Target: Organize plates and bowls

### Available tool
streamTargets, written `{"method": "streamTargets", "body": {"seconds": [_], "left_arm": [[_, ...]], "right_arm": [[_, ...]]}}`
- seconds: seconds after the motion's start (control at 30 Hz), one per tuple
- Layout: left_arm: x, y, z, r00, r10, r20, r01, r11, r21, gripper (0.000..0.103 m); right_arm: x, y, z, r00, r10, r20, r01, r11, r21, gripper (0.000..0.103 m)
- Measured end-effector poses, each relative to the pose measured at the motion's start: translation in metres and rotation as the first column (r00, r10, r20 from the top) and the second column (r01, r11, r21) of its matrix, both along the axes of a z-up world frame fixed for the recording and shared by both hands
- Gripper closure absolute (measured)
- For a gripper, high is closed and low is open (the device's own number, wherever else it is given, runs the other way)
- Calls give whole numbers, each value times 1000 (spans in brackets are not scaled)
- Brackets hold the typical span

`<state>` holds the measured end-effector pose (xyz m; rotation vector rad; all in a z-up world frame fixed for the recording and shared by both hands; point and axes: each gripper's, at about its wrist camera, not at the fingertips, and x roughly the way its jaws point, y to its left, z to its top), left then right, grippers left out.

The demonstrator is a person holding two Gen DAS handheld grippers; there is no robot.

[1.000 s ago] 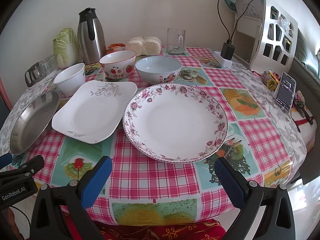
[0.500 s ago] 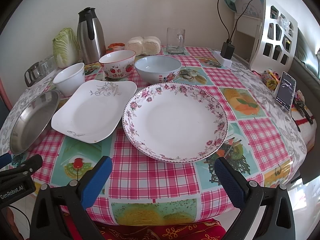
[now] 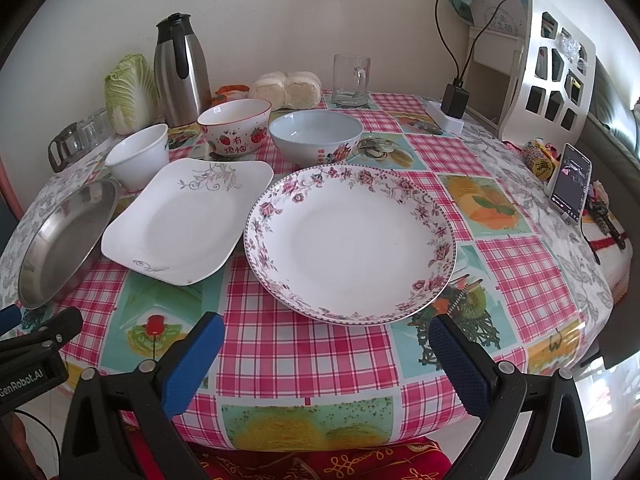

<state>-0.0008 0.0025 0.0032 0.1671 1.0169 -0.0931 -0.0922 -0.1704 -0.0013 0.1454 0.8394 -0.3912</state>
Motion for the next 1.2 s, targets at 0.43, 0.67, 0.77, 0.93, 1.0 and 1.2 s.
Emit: {"method": "streamTargets", "body": {"seconds": [0.43, 0.67, 0.77, 0.93, 1.0, 1.2], "left_arm": [[2, 10, 3, 999, 17, 37, -16, 999, -29, 0], [27, 18, 28, 993, 39, 108, -37, 999, -28, 0], [52, 26, 53, 989, 84, 122, -74, 994, -84, 0], [74, 32, 88, 962, 126, 241, -97, 987, -130, 0], [85, 39, 92, 957, 154, 244, -109, 976, -186, 0], [106, 60, 86, 918, 280, 280, -215, 947, -240, 0]], "right_arm": [[0, 1, -2, 1000, 3, -3, -3, 1000, -3, 0], [16, 2, 4, 999, 36, -4, -36, 999, 41, 0], [31, 3, 14, 998, 64, 21, -65, 996, 56, 0], [60, 8, 34, 988, 129, 80, -132, 990, 38, 0], [72, 11, 40, 983, 156, 97, -160, 986, 36, 0], [106, 21, 47, 965, 236, 114, -245, 966, 81, 0]]}}
